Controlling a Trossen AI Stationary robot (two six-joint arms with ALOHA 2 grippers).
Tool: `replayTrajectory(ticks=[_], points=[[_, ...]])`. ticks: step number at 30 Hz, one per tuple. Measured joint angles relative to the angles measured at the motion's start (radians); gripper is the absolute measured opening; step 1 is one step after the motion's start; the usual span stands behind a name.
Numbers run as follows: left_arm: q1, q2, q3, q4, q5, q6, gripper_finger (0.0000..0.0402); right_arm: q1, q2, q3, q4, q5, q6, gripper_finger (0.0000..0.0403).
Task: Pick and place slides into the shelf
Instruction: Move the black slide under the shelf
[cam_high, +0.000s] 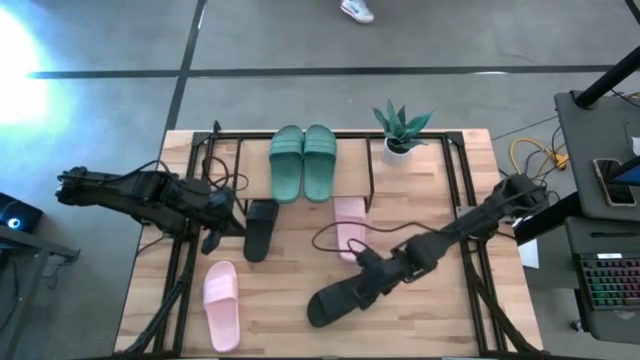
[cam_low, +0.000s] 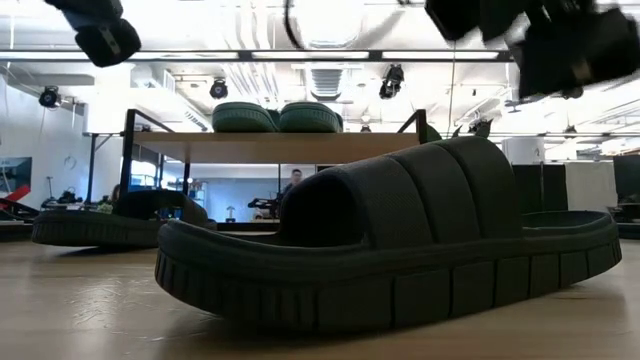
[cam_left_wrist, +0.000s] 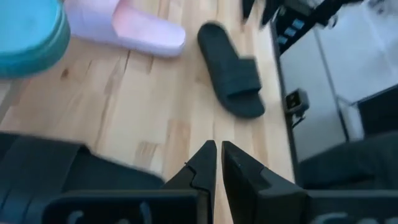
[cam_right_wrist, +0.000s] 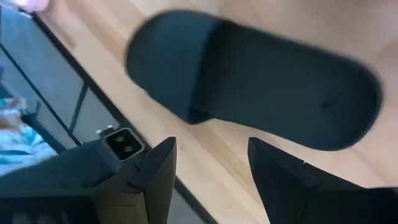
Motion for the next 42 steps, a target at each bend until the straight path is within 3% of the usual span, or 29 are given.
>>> replayTrajectory(ticks=[6,8,20,25,27,37,42], points=[[0.0,0.016,0.0,0.094,-0.003,-0.051,0.0011,0.005,-0.003,-0.246,0.517,0.049,0.052,0.0179],[0.0,0.033,-0.001,0.114,-0.003,-0.065,0.0011,0.004,-0.005,-0.294,0.609,0.07,0.064,0.0177],[0.0,0.112,0.0,0.103,-0.003,-0.094,0.0011,0.005,0.012,-0.33,0.608,0.079,-0.033,0.0176],[0.0,0.126,0.0,0.102,-0.003,-0.094,0.0011,0.006,0.082,-0.303,0.658,0.065,-0.062,0.0176],[0.0,0.126,0.001,0.099,-0.003,-0.094,0.0011,0.004,0.132,-0.265,0.738,0.044,-0.071,0.0176],[0.001,0.108,0.003,0.078,0.0,-0.083,0.0011,-0.011,0.295,-0.062,0.706,0.054,-0.068,0.0175],[0.001,0.072,0.003,-0.004,0.0,-0.079,0.0011,-0.016,0.356,0.062,0.697,0.17,-0.027,0.0137]])
